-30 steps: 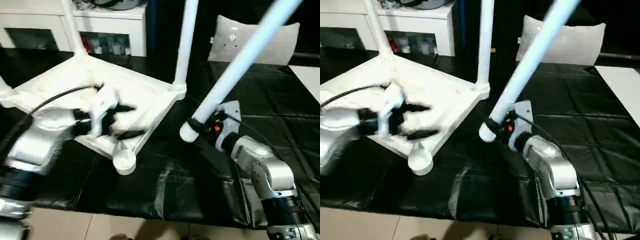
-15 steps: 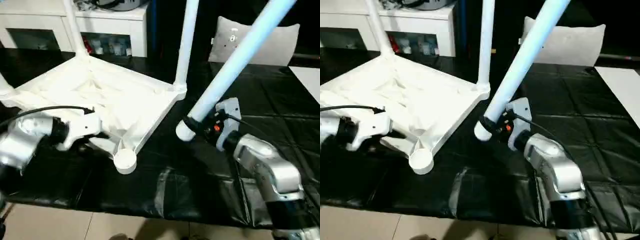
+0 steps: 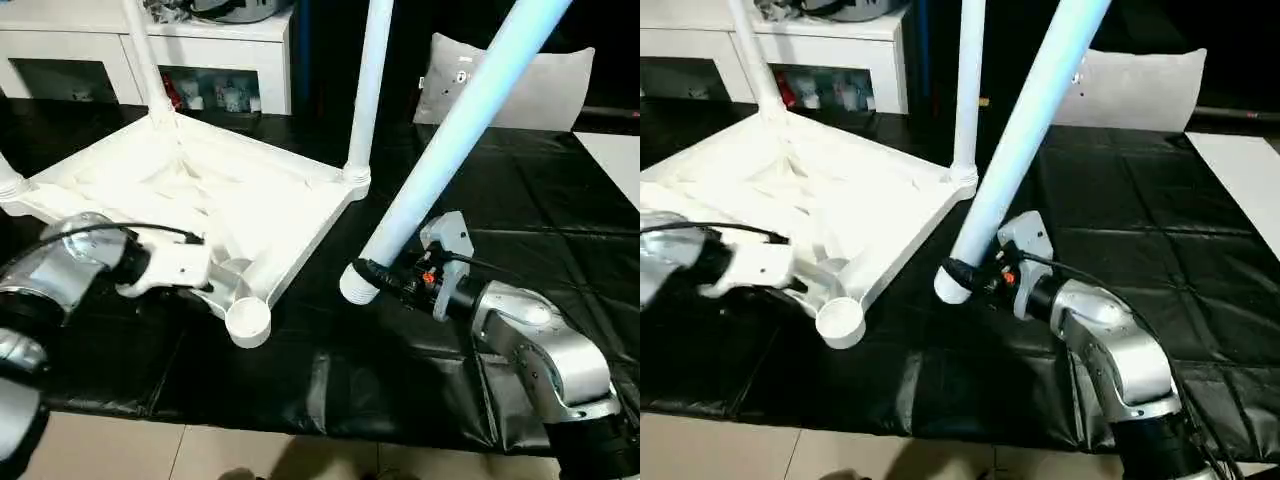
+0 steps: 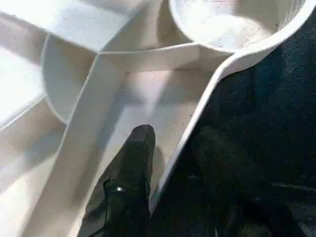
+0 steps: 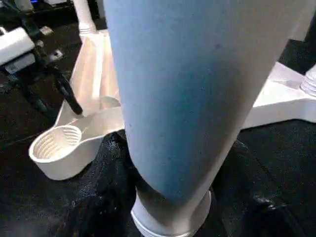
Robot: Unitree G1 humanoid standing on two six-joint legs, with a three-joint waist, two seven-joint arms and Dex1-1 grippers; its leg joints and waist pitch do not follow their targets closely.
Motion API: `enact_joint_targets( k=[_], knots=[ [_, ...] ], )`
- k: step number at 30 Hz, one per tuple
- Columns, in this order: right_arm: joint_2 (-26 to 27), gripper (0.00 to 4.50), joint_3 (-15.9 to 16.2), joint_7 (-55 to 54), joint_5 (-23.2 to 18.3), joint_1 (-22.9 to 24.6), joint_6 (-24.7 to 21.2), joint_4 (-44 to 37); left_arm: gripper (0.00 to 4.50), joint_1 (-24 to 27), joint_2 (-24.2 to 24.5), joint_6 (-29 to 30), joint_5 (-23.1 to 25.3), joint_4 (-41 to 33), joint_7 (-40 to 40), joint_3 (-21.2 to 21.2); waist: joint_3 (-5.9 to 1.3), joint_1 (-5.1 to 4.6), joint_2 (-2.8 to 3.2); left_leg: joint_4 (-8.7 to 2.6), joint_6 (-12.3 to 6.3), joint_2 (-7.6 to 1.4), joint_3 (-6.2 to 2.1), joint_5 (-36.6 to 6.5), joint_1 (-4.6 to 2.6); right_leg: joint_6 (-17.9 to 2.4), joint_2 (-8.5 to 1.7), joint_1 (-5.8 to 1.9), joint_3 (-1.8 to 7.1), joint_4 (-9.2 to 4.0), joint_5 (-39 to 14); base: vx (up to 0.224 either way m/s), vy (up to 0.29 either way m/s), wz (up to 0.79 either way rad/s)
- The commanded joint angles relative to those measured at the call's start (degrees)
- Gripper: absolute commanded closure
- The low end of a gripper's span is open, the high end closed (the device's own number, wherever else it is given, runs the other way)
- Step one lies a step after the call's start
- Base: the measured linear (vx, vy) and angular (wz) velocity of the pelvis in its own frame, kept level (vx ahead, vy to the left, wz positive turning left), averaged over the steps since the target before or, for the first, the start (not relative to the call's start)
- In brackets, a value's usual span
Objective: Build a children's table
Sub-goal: Insert table leg to table base
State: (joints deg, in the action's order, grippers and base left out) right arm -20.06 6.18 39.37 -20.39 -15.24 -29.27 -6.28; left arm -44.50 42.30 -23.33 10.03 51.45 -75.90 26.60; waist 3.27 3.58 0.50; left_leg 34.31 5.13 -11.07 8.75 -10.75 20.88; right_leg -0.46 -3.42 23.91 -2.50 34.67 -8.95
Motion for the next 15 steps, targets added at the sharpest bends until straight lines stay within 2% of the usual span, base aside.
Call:
enact_joint_targets(
  k=[1,2,5,6,7,8,9,10,11,12,14,15],
  knots=[
    [-0.5,2.64,-0.1,1.0,-0.8,0.2,0.5,-1.6,3.27,-1.6,-1.0,1.0,-0.4,0.8,-2.8,0.1,-3.87,0.37,0.68,-4.50,2.52,-1.29,0.07,-15.2,-0.68,-10.0,-3.96,-3.15,2.40,-4.00,-17.8,0.000,0.000,0.00],
    [-0.6,2.64,-0.1,1.1,-0.8,0.3,0.5,-1.6,3.37,-1.6,-1.1,1.1,-0.5,0.8,-3.0,0.1,-3.88,0.43,0.66,-4.44,2.48,-1.30,0.15,-15.2,-0.75,-10.2,-4.02,-3.13,2.43,-3.97,-18.0,0.000,0.000,0.00],
    [-0.8,2.64,-0.1,1.4,-0.9,0.2,0.6,-1.5,3.55,-2.0,-2.1,6.8,-2.8,0.3,-8.8,-0.3,-3.85,0.53,0.68,-4.49,2.50,-1.36,0.10,-14.9,-0.65,-10.7,-4.07,-3.17,2.44,-3.89,-17.7,0.000,0.000,0.00],
    [-0.8,2.64,-0.2,1.4,-0.9,0.0,0.6,-1.3,3.71,-2.0,-2.7,11.2,-3.9,-0.7,-12.2,-0.2,-3.88,0.42,0.54,-4.53,2.57,-1.33,0.13,-14.0,-0.62,-10.9,-4.08,-3.39,2.47,-3.75,-16.9,0.000,0.000,0.00],
    [-0.7,2.64,-0.2,1.4,-0.9,-0.1,0.5,-1.3,3.79,-2.0,-3.2,12.2,-4.3,-0.8,-13.3,-0.4,-3.91,0.47,0.86,-4.51,2.54,-1.27,0.07,-13.5,-0.50,-11.1,-4.13,-3.47,2.45,-3.69,-16.4,0.000,0.000,0.00],
    [-0.7,2.64,-0.2,1.4,-0.9,-0.1,0.5,-1.3,3.83,-2.0,-3.2,12.2,-4.3,-0.8,-13.3,-0.4,-3.91,0.32,0.62,-4.49,2.49,-1.18,0.09,-13.3,-0.34,-11.3,-3.99,-3.55,2.41,-3.67,-15.6,0.000,0.000,0.00],
    [-0.7,2.64,-0.2,1.3,-0.9,-0.1,0.4,-1.3,3.86,-2.0,-3.4,12.4,-4.5,-0.6,-13.7,-0.5,-4.02,0.33,0.63,-4.42,2.38,-1.18,0.11,-13.0,-0.41,-11.5,-3.97,-3.56,2.42,-3.63,-15.0,0.000,0.000,0.00],
    [-0.1,2.64,-0.6,0.5,-0.7,-0.4,0.7,-0.9,3.90,-1.1,-6.2,13.1,-4.9,-2.1,-10.0,-1.0,-4.16,0.31,0.84,-4.30,2.24,-1.28,0.12,-12.5,-0.47,-12.2,-4.01,-3.57,2.45,-3.48,-13.0,0.000,0.000,0.00],
    [0.1,2.64,-0.7,0.3,-0.6,-0.6,0.8,-0.7,3.99,-0.9,-7.1,13.6,-4.9,-2.4,-8.5,-1.3,-3.97,0.33,0.59,-4.20,2.02,-1.20,0.30,-13.0,-0.55,-12.8,-3.84,-3.46,2.37,-3.58,-12.7,0.000,0.000,0.00],
    [0.3,2.64,-0.8,0.0,-0.5,-0.7,0.9,-0.5,4.12,-0.5,-8.6,15.4,-5.2,-3.4,-6.7,-1.6,-3.97,0.36,0.60,-4.19,1.91,-1.23,0.32,-13.3,-0.58,-12.9,-3.92,-3.53,2.37,-3.58,-13.1,0.000,0.000,0.00],
    [0.7,2.64,-0.8,-0.2,-0.5,-0.9,0.7,-0.2,4.14,0.2,-11.3,19.3,-5.9,-5.3,-3.9,-2.1,-3.74,0.61,0.66,-4.20,1.47,-1.29,0.35,-14.6,-0.77,-12.4,-4.02,-3.35,2.32,-4.07,-17.1,0.000,0.000,0.00],
    [0.9,2.64,-0.8,-0.5,-0.4,-1.1,0.4,0.1,4.22,0.6,-12.9,22.5,-6.4,-6.5,-2.4,-2.7,-3.67,0.68,0.51,-4.34,1.56,-1.29,0.32,-15.1,-0.73,-11.7,-4.01,-3.52,2.32,-4.17,-19.0,0.000,0.000,0.00]
  ],
)
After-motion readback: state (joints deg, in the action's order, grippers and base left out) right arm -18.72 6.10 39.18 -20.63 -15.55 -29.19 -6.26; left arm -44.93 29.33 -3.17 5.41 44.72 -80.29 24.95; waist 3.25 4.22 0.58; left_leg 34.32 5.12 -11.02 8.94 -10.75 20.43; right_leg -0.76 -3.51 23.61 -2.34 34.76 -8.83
